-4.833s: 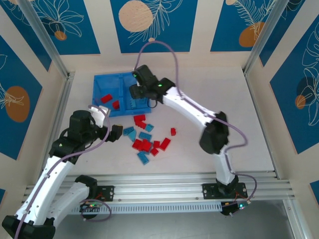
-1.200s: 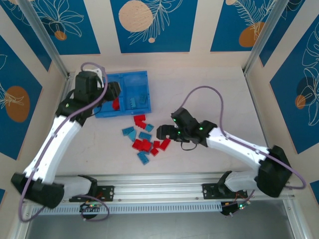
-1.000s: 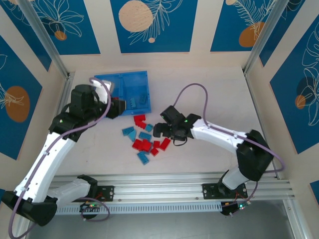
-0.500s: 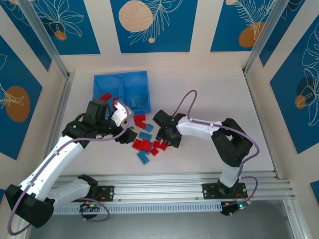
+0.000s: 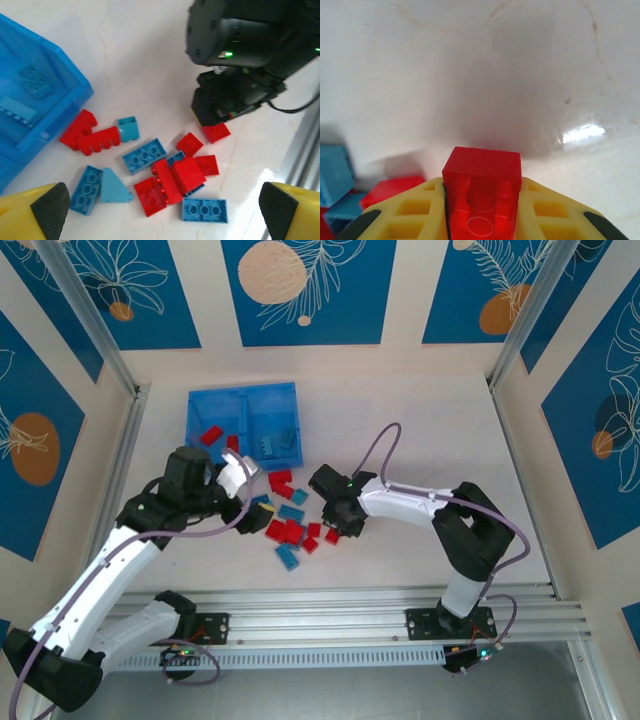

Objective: Sort the legos into containers by color

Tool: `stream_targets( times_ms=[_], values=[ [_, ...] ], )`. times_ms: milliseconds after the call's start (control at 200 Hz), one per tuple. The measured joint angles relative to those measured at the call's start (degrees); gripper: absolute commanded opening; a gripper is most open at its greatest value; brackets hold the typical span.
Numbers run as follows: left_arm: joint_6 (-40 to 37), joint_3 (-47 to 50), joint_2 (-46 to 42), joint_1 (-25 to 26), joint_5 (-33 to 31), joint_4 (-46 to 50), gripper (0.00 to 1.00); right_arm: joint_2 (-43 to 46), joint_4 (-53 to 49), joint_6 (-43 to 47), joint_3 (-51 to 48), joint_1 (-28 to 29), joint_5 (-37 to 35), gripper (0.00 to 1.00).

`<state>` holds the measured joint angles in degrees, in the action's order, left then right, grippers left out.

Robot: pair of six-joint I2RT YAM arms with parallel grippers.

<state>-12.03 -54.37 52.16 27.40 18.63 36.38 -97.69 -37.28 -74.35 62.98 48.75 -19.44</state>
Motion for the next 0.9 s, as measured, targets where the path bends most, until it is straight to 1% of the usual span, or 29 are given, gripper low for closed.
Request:
stream_targets(
  times_ms=[60, 125, 180, 265, 345, 405, 535, 630, 695, 765, 900],
  values=[
    [0.6, 0.7, -1.9, 0.0, -3.1, -0.9, 1.0, 2.4, -1.0, 1.8, 0.8, 1.8, -2.6, 0.27],
    [1.9, 1.4, -3.9, 0.1, -8.8, -2.1, 1.0, 4.7, -1.2, 5.3, 2.9, 4.7, -5.8, 0.27],
    [3.6, 2.0, -5.4, 0.1, -15.4, -3.3, 1.0, 6.1, -0.2, 9.2, 5.6, 7.7, -8.6, 0.27],
    [6.9, 2.7, -7.3, -0.2, -27.2, -5.1, 1.0, 7.1, 5.5, 19.3, 10.2, 13.4, -12.3, 0.28],
    [10.3, 3.6, -9.2, -1.3, -37.3, -6.9, 1.0, 6.1, 11.7, 28.2, 14.4, 17.2, -13.5, 0.28],
    [13.2, 4.5, -11.0, -3.1, -43.9, -8.2, 1.0, 3.5, 15.2, 34.2, 18.4, 18.5, -13.7, 0.28],
    [19.4, 6.0, -14.4, -8.6, -55.4, -9.3, 1.0, -7.1, 21.8, 45.9, 29.6, 17.6, -14.6, 0.28],
    [22.7, 6.2, -16.0, -10.9, -60.8, -9.4, 1.0, -16.1, 24.3, 52.8, 38.2, 15.8, -14.9, 0.28],
    [24.0, 6.3, -16.9, -11.5, -62.9, -9.4, 1.0, -22.8, 24.4, 56.2, 45.4, 14.4, -14.8, 0.28],
    [25.1, 6.3, -17.9, -11.8, -64.1, -9.5, 1.0, -31.1, 23.1, 59.5, 55.9, 12.8, -14.8, 0.28],
    [25.7, 6.4, -17.9, -12.1, -64.5, -9.6, 1.0, -48.3, 19.1, 65.7, 80.8, 10.3, -15.0, 0.29]
  ],
)
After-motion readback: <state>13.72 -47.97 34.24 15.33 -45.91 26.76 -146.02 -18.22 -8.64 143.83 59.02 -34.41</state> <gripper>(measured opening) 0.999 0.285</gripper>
